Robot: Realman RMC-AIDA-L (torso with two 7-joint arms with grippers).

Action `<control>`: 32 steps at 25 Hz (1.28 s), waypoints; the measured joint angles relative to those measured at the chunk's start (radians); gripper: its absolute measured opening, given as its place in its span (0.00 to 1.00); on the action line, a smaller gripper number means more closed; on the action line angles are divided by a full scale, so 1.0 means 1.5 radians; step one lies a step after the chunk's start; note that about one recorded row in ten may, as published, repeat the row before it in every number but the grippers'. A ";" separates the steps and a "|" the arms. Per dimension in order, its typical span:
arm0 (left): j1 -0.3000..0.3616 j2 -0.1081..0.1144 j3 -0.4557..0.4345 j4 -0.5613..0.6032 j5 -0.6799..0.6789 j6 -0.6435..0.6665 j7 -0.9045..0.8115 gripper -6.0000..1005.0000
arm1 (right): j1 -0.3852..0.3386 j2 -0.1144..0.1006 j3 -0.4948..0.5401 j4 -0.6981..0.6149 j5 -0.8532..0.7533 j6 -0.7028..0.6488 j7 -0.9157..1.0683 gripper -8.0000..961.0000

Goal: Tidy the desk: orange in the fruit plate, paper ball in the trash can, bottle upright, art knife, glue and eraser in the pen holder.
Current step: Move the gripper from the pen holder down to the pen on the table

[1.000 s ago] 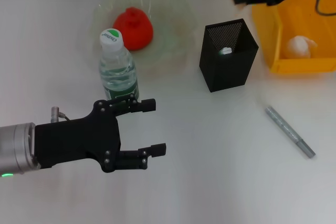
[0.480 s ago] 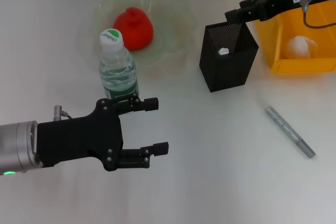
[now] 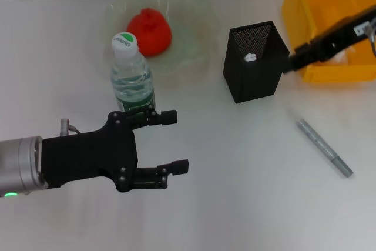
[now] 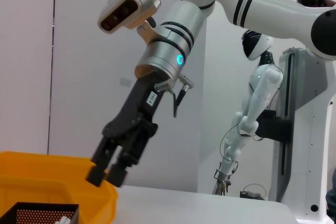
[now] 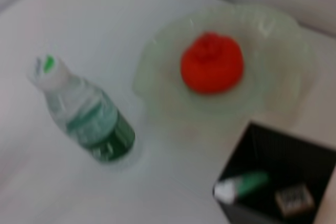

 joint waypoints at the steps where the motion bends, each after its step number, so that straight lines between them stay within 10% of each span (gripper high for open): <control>1: 0.000 0.000 0.000 0.000 0.000 0.000 0.000 0.83 | -0.001 0.007 -0.005 -0.010 -0.023 -0.011 0.008 0.61; 3: 0.000 0.000 -0.001 0.000 0.000 -0.001 0.000 0.83 | -0.005 0.026 -0.046 -0.021 -0.110 -0.027 0.040 0.61; 13: -0.002 0.000 0.000 0.000 0.000 -0.012 0.002 0.83 | -0.014 0.033 -0.220 0.069 -0.179 0.059 0.146 0.60; 32: -0.005 -0.001 0.000 -0.008 0.000 -0.016 0.007 0.83 | -0.001 0.035 -0.250 0.134 -0.199 0.118 0.157 0.57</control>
